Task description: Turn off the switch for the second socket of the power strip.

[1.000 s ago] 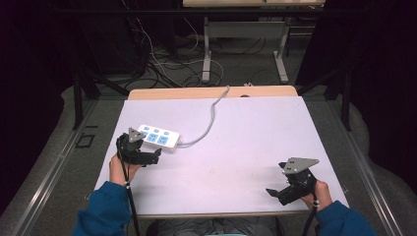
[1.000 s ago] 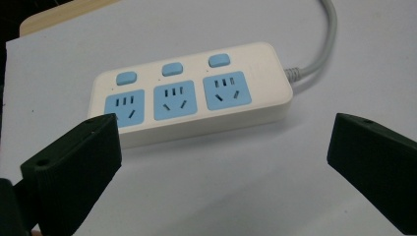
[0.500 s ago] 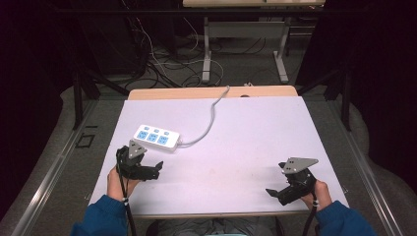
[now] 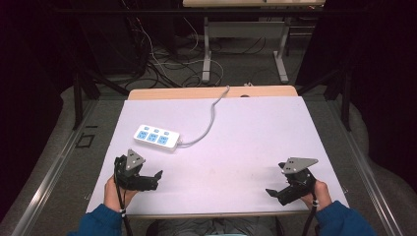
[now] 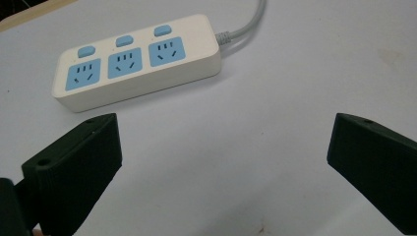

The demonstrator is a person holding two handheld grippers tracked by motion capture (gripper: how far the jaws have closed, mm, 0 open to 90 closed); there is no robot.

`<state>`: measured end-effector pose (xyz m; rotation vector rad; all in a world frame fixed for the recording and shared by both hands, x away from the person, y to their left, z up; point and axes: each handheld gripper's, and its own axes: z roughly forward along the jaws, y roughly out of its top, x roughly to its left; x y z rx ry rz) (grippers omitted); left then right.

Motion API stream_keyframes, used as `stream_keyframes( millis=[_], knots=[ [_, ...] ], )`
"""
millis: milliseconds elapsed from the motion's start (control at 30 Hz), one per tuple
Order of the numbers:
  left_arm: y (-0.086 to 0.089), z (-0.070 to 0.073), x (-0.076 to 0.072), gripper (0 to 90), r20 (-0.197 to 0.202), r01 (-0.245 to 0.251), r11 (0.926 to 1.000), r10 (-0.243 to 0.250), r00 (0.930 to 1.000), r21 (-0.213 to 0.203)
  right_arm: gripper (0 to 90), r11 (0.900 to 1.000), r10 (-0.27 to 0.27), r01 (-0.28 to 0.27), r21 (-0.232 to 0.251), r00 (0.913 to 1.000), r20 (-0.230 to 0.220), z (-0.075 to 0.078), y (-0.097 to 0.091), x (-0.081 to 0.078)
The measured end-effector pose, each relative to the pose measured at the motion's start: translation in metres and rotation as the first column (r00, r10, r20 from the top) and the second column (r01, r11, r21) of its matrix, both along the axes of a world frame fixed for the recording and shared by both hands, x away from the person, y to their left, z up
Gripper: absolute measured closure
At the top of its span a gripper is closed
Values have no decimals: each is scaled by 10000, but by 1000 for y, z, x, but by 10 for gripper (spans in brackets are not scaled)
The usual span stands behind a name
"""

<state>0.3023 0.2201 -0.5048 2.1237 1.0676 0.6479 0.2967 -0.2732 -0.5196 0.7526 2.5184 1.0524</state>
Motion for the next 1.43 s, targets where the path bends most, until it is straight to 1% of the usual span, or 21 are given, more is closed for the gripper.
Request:
stream_keyframes(
  millis=[100,267,367,433,467,500,567,633,667,700,733,767,967,1000,1033,1100,1133,1233,1367,1400,1433],
  knots=[
    [1,-1,-5,0,33,16,10000,-16,10000,-43,0,10000,49,-49,3,10000,-33,0,0,0],
    [3,-2,-12,0,19,159,9999,-159,9999,36,0,10000,38,-38,6,10000,-41,0,0,0],
    [4,-2,-16,0,46,159,9999,-159,9999,-25,0,10000,42,-42,-2,9999,-108,0,0,0],
    [4,-2,-18,0,110,129,9998,-128,9999,-124,0,10000,31,-31,6,10000,-30,0,0,0],
    [4,-2,-19,0,96,178,9998,-178,9998,-67,0,10000,37,-37,5,10000,-31,0,0,0],
    [4,-3,-20,0,134,157,9998,-155,9998,-132,0,10000,42,-42,-10,10000,-8,0,0,0],
    [4,-3,-21,0,90,217,9997,-216,9997,-94,0,10000,41,-41,-16,10000,-10,0,0,0],
    [4,-3,-22,0,158,244,9996,-241,9996,-150,0,10000,-7,7,-9,10000,-50,0,0,0],
    [4,-3,-23,0,95,248,9995,-246,9997,-194,0,10000,-12,12,-4,9999,-112,0,1,-1],
    [4,-3,-24,0,134,237,9995,-234,9996,-191,0,10000,-66,66,22,10000,-60,0,1,-1],
    [4,-3,-24,0,140,295,9995,-293,9995,-130,0,10000,-18,18,7,10000,-70,0,0,-1],
    [4,-3,-25,0,80,333,9993,-331,9994,-168,0,10000,40,-40,-23,10000,-44,0,0,0],
    [3,-5,-27,0,176,289,9992,-284,9994,-290,0,10000,66,-66,-53,10000,-51,0,0,0],
    [3,-5,-27,0,201,252,9989,-244,9995,-404,0,10000,58,-59,-41,10000,-40,0,0,0],
    [3,-6,-28,0,154,325,9988,-320,9994,-371,0,10000,-27,27,-2,10000,-68,0,1,-1],
    [2,-7,-28,0,156,380,9988,-375,9992,-317,0,10000,-27,27,-12,10000,-65,0,1,-1],
    [2,-6,-28,0,95,408,9988,-405,9991,-281,0,10000,-27,27,-10,10000,-65,0,1,-1],
    [1,-7,-27,0,98,440,9985,-437,9990,-326,0,10000,-31,31,-18,10000,-64,0,1,-1],
    [2,-8,-26,0,7,487,9983,-487,9988,-314,0,10000,-10,9,-21,10000,-62,0,1,-1],
    [2,-7,-26,0,-71,483,9983,-486,9988,-320,0,10000,8,-8,-36,10000,-21,0,0,-1],
    [1,-8,-26,0,-50,486,9983,-488,9988,-325,0,10000,44,-44,-39,10000,5,0,0,0]
  ],
)
